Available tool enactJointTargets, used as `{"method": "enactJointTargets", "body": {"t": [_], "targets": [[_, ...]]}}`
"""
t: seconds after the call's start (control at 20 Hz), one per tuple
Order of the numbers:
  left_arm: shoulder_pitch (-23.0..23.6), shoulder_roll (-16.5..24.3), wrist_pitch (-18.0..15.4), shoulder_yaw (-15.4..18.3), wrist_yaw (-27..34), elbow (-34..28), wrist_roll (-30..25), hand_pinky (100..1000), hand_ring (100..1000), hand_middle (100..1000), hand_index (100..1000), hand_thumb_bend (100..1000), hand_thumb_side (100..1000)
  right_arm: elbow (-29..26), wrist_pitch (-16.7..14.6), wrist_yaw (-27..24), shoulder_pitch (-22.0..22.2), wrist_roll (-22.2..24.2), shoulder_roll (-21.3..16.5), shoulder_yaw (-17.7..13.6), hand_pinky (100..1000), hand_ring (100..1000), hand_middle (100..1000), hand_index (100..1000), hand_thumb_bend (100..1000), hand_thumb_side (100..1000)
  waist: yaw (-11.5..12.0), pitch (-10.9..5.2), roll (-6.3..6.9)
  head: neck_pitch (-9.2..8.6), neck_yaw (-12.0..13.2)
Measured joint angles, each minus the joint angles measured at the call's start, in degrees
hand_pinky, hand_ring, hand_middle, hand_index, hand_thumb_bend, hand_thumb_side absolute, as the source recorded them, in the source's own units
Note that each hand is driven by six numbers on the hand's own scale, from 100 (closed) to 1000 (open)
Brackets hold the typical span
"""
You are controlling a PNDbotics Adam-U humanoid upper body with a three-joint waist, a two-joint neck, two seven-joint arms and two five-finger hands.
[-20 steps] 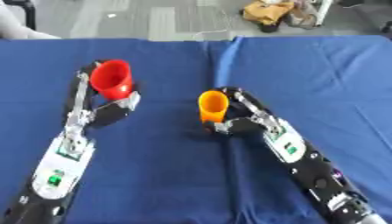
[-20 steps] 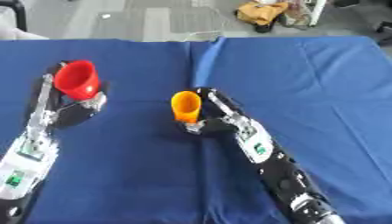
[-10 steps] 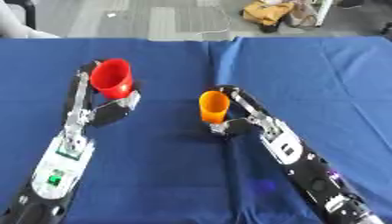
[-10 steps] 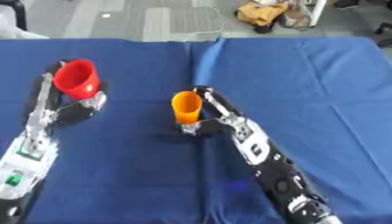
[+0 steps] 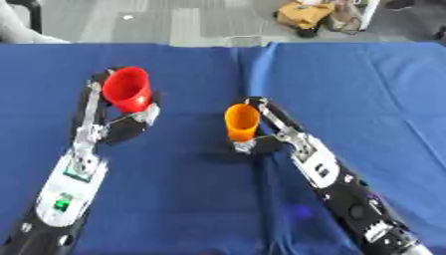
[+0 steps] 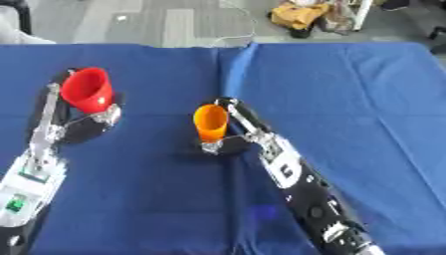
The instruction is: Pour the contents of one cup into another cup.
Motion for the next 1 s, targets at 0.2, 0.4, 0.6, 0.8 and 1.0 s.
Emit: {"method": "enactJointTargets", "body": {"t": [0.2, 0.4, 0.6, 0.8, 1.0], "targets": [[0.00, -0.01, 0.09, -0.02, 0.00, 0.00, 0.00, 265, 500, 480, 689, 160, 100, 0.14, 0.10, 0.46, -0.18, -0.76, 0.48, 0.03, 810, 765, 594, 775, 584, 423, 0.02, 0.00, 0.00, 0.00, -0.10], [0.00, -0.01, 0.13, -0.04, 0.00, 0.00, 0.02, 265, 501, 480, 689, 159, 100, 0.52, 0.44, 0.47, -0.19, -1.23, 0.78, 0.04, 778, 695, 525, 745, 571, 398, 0.05, 0.00, 0.02, 0.00, -0.12], [0.00, -0.01, 0.14, -0.28, 0.00, 0.00, 0.03, 264, 501, 480, 689, 159, 100, 1.03, 0.68, 0.47, -0.19, -1.52, 0.95, 0.05, 763, 655, 492, 727, 550, 392, 0.05, 0.00, 0.02, 0.00, -0.12], [0.00, -0.02, 0.21, -0.32, 0.01, 0.00, 0.11, 264, 501, 480, 689, 160, 100, 1.46, 0.84, 0.43, -0.19, -1.56, 0.99, 0.12, 756, 650, 501, 741, 556, 397, 0.05, 0.00, 0.02, 0.00, -0.12], [0.01, -0.02, 0.25, -0.32, 0.03, 0.00, 0.14, 264, 501, 480, 689, 159, 100, 1.88, 1.07, 0.16, -0.18, -1.54, 1.11, 0.18, 752, 661, 530, 767, 586, 428, 0.05, 0.00, 0.04, 0.00, -0.11]]}}
